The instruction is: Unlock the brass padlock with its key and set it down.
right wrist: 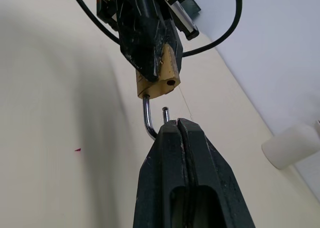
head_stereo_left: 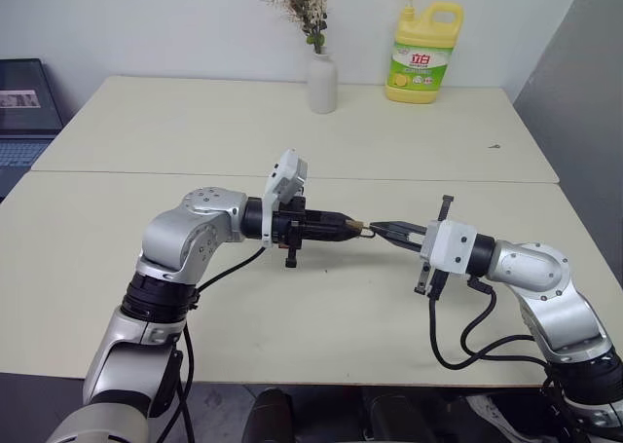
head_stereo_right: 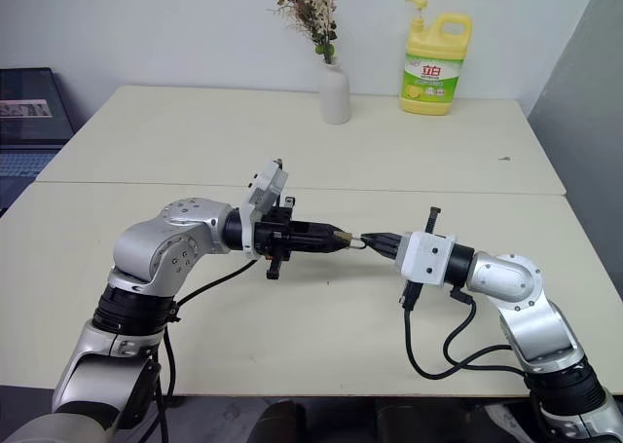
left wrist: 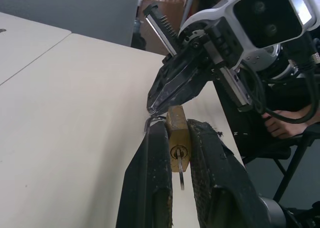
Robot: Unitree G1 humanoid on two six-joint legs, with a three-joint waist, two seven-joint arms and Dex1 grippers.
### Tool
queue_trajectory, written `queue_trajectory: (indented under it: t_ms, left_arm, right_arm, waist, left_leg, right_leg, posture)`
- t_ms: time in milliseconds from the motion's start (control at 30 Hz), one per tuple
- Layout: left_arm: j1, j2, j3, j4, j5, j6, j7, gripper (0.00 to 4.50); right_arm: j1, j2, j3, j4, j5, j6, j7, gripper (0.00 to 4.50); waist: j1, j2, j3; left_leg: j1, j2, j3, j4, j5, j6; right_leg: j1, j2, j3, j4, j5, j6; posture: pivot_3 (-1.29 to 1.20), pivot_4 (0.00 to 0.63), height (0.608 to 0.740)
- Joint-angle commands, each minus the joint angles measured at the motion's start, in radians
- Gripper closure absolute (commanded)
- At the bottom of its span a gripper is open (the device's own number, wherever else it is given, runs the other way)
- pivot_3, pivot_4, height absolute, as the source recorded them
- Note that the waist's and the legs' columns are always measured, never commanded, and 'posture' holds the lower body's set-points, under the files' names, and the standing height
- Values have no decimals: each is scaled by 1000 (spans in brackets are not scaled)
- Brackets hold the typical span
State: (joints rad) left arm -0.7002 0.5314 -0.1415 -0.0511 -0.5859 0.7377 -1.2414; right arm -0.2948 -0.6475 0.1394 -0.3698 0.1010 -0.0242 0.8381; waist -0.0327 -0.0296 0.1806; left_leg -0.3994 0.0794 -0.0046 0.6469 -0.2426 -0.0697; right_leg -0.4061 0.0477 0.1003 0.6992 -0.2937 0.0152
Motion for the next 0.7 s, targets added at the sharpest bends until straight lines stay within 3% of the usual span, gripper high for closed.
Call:
queue_trajectory:
  t_ms: [33, 700]
  left_arm:
    - [-1, 11, 7, -46, -24, 3, -13, 4329]
    - [11, 6, 20, -53, -46, 15, 24, 4329]
  right_arm:
    - [-20, -8, -10, -5, 13, -31, 24, 4500]
    - [-8, -19, 3, -8, 0, 9, 71, 4500]
  waist:
    - [0, 0, 0]
    - [0, 0, 0]
  left_leg:
    - [0, 0, 0, 0, 0, 0]
    - [0, 0, 0, 0, 0, 0]
  right_leg:
    - [0, 0, 0, 0, 0, 0]
    - [0, 0, 0, 0, 0, 0]
  posture:
    - [0, 150, 740]
    - [0, 150, 740]
